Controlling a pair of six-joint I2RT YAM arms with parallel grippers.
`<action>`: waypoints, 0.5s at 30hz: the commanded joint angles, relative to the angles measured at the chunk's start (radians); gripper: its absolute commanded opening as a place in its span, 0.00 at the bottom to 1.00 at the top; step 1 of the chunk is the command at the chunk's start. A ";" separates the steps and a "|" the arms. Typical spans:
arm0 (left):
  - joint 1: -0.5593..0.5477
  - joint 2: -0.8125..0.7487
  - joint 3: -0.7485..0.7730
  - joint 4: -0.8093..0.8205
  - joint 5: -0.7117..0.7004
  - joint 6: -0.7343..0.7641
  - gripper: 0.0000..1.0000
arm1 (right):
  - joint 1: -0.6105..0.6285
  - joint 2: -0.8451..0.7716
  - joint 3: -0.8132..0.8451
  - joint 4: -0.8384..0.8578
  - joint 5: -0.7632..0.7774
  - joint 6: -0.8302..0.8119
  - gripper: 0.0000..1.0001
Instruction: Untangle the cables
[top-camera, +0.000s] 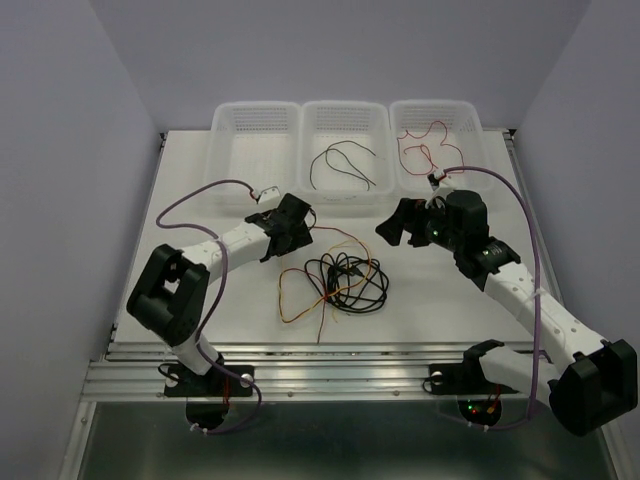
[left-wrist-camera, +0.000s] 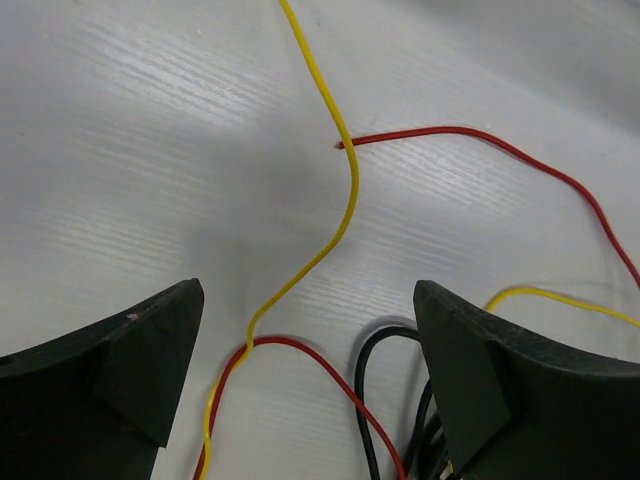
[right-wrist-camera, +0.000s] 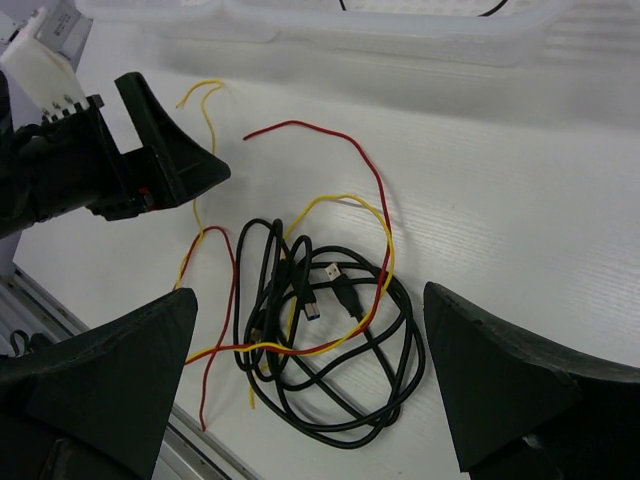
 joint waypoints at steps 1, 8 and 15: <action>-0.003 0.050 0.065 -0.023 -0.057 0.128 0.99 | -0.006 -0.019 -0.010 0.011 0.014 -0.028 1.00; -0.001 0.144 0.104 -0.049 -0.078 0.143 0.71 | -0.006 -0.018 -0.007 0.008 0.029 -0.029 1.00; -0.001 0.179 0.106 -0.095 -0.115 0.129 0.38 | -0.006 -0.028 -0.004 -0.003 0.046 -0.035 1.00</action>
